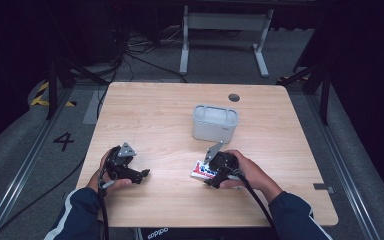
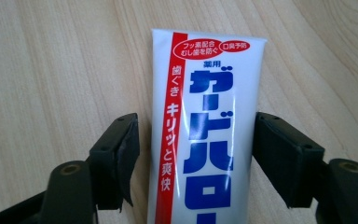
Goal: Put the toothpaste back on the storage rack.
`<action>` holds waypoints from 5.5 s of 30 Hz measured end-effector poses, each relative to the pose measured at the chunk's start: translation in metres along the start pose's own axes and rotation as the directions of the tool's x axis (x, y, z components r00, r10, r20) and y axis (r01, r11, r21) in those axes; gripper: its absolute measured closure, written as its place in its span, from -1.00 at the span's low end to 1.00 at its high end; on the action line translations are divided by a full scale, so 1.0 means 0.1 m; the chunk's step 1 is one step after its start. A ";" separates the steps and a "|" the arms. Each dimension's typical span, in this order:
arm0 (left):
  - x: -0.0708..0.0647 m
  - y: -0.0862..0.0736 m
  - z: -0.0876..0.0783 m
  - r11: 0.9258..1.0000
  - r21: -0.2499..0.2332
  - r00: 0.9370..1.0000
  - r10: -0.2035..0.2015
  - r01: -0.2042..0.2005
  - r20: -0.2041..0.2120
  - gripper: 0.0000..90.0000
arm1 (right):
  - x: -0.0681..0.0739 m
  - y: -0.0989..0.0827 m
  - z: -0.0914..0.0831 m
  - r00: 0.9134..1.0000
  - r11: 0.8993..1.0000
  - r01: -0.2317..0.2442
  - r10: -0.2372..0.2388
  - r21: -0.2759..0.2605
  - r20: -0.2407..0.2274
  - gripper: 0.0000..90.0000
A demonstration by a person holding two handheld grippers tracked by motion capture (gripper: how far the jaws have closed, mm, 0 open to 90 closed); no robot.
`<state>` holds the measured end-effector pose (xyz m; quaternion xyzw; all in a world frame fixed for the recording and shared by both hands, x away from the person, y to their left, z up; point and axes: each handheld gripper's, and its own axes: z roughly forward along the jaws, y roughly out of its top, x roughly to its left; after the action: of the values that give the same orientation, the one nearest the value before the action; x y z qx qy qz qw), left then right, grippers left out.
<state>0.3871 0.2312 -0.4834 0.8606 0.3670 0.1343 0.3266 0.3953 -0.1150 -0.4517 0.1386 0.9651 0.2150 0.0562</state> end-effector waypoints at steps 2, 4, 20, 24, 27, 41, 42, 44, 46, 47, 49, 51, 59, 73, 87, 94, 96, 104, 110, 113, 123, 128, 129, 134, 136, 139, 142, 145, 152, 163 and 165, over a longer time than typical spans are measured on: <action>0.00 0.00 0.00 1.000 0.000 1.000 0.000 0.000 0.000 -0.99 | 0.00 0.01 0.01 1.000 1.000 -0.004 0.004 0.011 0.002 -0.21; 0.00 0.00 0.00 1.000 0.000 1.000 0.000 0.000 0.000 -0.99 | -0.01 0.01 0.01 1.000 1.000 0.006 -0.006 0.018 -0.001 -0.21; 0.00 0.00 0.00 1.000 0.000 1.000 -0.002 0.002 0.001 -0.99 | -0.02 0.08 0.03 0.999 0.999 -0.010 0.012 0.045 -0.043 -0.06; 0.00 0.00 0.00 1.000 0.000 1.000 -0.001 0.001 0.002 -0.99 | -0.01 0.08 0.02 0.999 0.999 -0.007 0.009 0.049 -0.046 -0.02; 0.00 0.00 0.00 1.000 -0.001 1.000 -0.003 0.003 0.002 -0.99 | -0.01 0.08 0.02 0.999 0.999 0.004 -0.002 0.046 -0.045 0.02; 0.00 0.00 0.00 1.000 0.000 1.000 0.000 0.000 0.000 -0.99 | -0.05 0.01 -0.07 1.000 1.000 0.001 -0.001 -0.004 -0.030 0.31; 0.00 0.00 0.00 1.000 0.000 1.000 -0.001 0.001 0.000 -0.99 | -0.05 0.00 -0.09 1.000 1.000 -0.003 0.002 -0.006 -0.030 0.32; 0.00 0.00 0.00 1.000 0.000 1.000 -0.001 0.001 0.000 -0.99 | -0.06 -0.02 -0.12 1.000 1.000 -0.007 0.006 -0.019 -0.030 0.33; 0.00 0.00 0.00 1.000 0.000 1.000 0.000 0.000 0.000 -0.99 | -0.07 -0.04 -0.15 0.999 0.999 -0.012 0.011 -0.031 -0.030 0.34; 0.00 0.00 0.00 1.000 0.000 1.000 0.000 0.000 0.000 -0.99 | -0.07 -0.04 -0.16 0.999 0.999 -0.018 0.017 -0.035 -0.029 0.35; 0.00 0.00 0.00 1.000 0.000 1.000 0.000 0.000 0.000 -0.99 | -0.08 -0.06 -0.19 0.999 0.998 -0.018 0.016 -0.052 -0.029 0.36; 0.00 0.00 0.00 1.000 0.000 1.000 0.000 0.000 0.000 -0.99 | -0.09 -0.08 -0.23 0.999 0.998 -0.024 0.022 -0.064 -0.032 0.36; 0.00 0.00 0.00 1.000 0.000 1.000 -0.001 0.001 0.000 -0.99 | -0.14 -0.16 -0.46 0.998 0.985 -0.059 0.059 -0.162 -0.005 0.38; 0.00 0.00 0.00 1.000 0.001 1.000 0.004 -0.004 0.000 -0.99 | -0.20 -0.30 -0.81 0.994 0.947 -0.082 0.099 -0.309 0.038 0.38; 0.00 0.00 0.00 1.000 0.000 1.000 0.007 -0.007 -0.006 -0.99 | -0.25 -0.42 -1.07 0.988 0.909 -0.091 0.133 -0.407 0.078 0.38; 0.00 0.00 0.00 1.000 -0.002 1.000 0.005 -0.005 -0.004 -0.99 | -0.25 -0.44 -1.13 0.985 0.889 -0.096 0.149 -0.449 0.085 0.38; 0.00 0.00 0.00 1.000 -0.002 1.000 0.006 -0.006 -0.004 -0.99 | -0.25 -0.44 -1.14 0.985 0.884 -0.095 0.151 -0.458 0.087 0.38; 0.00 0.00 0.00 1.000 -0.002 1.000 0.005 -0.005 -0.005 -0.99 | -0.26 -0.46 -1.18 0.981 0.860 -0.091 0.163 -0.503 0.101 0.38; 0.00 0.00 0.00 1.000 -0.002 1.000 0.007 -0.007 -0.005 -0.99 | -0.26 -0.46 -1.20 0.978 0.842 -0.094 0.179 -0.531 0.111 0.38; 0.00 0.00 0.00 1.000 -0.002 1.000 0.007 -0.007 -0.005 -0.99 | -0.26 -0.45 -1.20 0.976 0.837 -0.091 0.182 -0.540 0.117 0.38; 0.00 0.00 0.00 1.000 0.001 1.000 -0.003 0.003 -0.002 -1.00 | -0.24 -0.40 -1.21 0.974 0.818 -0.075 0.183 -0.571 0.134 0.38; 0.00 0.00 0.00 1.000 0.001 1.000 -0.003 0.003 -0.002 -1.00 | -0.25 -0.34 -1.22 0.972 0.812 -0.071 0.187 -0.580 0.142 0.38; 0.00 0.00 0.00 1.000 0.001 1.000 -0.004 0.004 -0.001 -1.00 | -0.24 -0.32 -1.22 0.972 0.811 -0.068 0.186 -0.581 0.145 0.38; 0.00 0.00 0.00 1.000 0.001 1.000 -0.003 0.003 -0.002 -1.00 | -0.24 -0.26 -1.29 0.970 0.793 -0.056 0.187 -0.606 0.155 0.38; 0.00 0.00 0.00 1.000 0.001 1.000 -0.003 0.003 -0.002 -1.00 | -0.26 -0.25 -1.32 0.968 0.786 -0.055 0.194 -0.616 0.161 0.38; 0.00 0.00 0.00 1.000 0.001 1.000 -0.003 0.003 -0.002 -1.00 | -0.29 -0.24 -1.34 0.965 0.779 -0.056 0.203 -0.624 0.167 0.38; 0.00 0.00 0.00 1.000 0.001 1.000 -0.003 0.003 -0.002 -1.00 | -0.32 -0.22 -1.36 0.963 0.779 -0.055 0.208 -0.625 0.175 0.39; 0.00 0.00 0.00 1.000 0.001 1.000 -0.003 0.003 -0.002 -1.00 | -0.35 -0.19 -1.40 0.960 0.772 -0.049 0.212 -0.633 0.184 0.38; -0.01 0.00 0.00 1.000 0.001 1.000 -0.005 0.005 -0.002 -1.00 | -0.42 -0.13 -1.45 0.954 0.756 -0.045 0.227 -0.653 0.197 0.39; -0.01 0.00 0.00 1.000 0.001 1.000 -0.005 0.005 -0.002 -1.00 | -0.52 -0.03 -1.44 0.946 0.739 -0.061 0.257 -0.671 0.198 0.38; -0.01 0.00 0.00 1.000 0.001 1.000 -0.007 0.007 -0.003 -1.00 | -0.54 -0.01 -1.44 0.944 0.740 -0.065 0.263 -0.670 0.199 0.38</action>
<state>0.3867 0.2305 -0.4834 0.8593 0.3704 0.1343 0.3262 0.4224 -0.1895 -0.3197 0.2244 0.7942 0.5210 0.2176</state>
